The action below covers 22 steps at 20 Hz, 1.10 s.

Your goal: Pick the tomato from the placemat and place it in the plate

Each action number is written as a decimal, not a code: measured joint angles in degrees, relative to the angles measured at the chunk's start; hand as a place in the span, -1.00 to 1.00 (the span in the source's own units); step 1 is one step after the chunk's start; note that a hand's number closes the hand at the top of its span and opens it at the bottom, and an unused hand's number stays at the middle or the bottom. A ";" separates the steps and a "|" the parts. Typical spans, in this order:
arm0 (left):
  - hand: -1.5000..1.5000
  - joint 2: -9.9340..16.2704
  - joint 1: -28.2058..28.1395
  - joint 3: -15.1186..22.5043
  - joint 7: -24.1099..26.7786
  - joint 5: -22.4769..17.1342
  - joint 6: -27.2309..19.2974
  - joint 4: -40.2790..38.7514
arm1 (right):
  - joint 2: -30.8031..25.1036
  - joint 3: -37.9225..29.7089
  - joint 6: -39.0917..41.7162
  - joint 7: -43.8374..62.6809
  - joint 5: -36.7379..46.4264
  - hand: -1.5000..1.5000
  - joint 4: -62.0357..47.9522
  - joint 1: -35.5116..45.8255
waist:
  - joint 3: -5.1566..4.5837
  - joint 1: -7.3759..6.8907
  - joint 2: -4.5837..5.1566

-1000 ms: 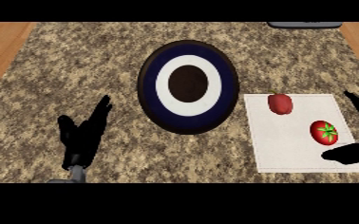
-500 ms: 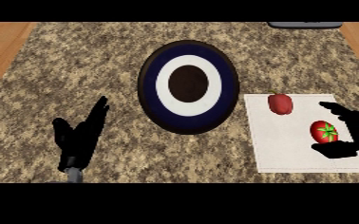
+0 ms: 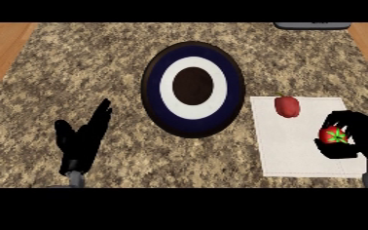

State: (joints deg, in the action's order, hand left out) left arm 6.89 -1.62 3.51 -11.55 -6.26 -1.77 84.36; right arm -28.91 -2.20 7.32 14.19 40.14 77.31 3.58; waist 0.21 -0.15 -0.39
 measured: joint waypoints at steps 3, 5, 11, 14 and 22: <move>0.00 -0.23 -0.26 -0.01 -0.30 0.25 -0.10 0.64 | 0.23 -1.18 -2.66 -1.34 1.10 1.00 0.75 0.57 | 0.03 0.08 0.06; 0.00 -0.54 -0.17 0.29 -0.33 0.64 -0.40 0.58 | 5.51 2.07 -6.70 1.75 3.75 1.00 4.49 1.47 | -0.03 -0.02 -0.03; 0.00 -0.98 1.39 1.98 -0.83 1.31 0.42 0.07 | 21.38 14.04 -15.71 10.35 12.59 1.00 10.93 9.26 | -0.48 -4.44 -0.20; 0.00 -1.23 1.91 2.61 -1.41 1.37 0.74 -0.29 | 25.26 18.64 -21.03 15.05 17.83 1.00 12.59 13.47 | -0.62 -5.56 -0.45; 0.00 -1.71 2.69 3.39 -2.29 1.59 0.93 -0.81 | 28.37 27.49 -35.89 32.75 29.51 1.00 13.40 21.51 | -0.47 -6.24 -0.36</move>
State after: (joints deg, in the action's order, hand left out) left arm 5.18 1.07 6.90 -13.84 -4.67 -0.84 83.55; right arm -0.54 25.29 -28.57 46.94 69.65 90.70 25.09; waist -0.26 -6.39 -0.75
